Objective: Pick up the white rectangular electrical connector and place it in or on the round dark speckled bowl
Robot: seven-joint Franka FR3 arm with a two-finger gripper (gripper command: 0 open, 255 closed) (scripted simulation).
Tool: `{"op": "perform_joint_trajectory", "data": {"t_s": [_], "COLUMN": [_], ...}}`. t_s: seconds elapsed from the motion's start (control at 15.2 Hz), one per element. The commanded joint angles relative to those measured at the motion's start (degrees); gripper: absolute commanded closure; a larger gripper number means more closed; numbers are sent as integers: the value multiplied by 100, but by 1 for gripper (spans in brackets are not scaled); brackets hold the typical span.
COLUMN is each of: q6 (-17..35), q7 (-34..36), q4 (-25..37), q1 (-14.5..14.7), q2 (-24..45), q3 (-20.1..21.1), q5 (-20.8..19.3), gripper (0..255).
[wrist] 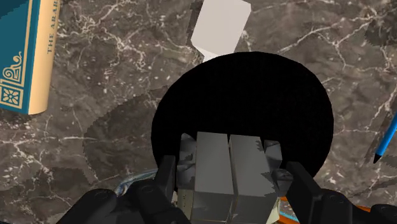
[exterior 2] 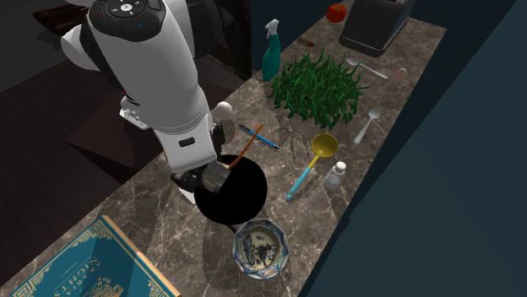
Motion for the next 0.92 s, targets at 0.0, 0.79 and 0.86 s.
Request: {"op": "perform_joint_trajectory", "data": {"t_s": [0.0, 0.79, 0.86], "q6": [-34, 613, 689], "q7": [-269, -748, -763], "q4": [-6, -338, -373], "q1": [-127, -307, -308], "q2": [-38, 299, 343], "q3": [-142, -362, -362], "q5": [-18, 101, 120], "gripper": [255, 255, 255]}}
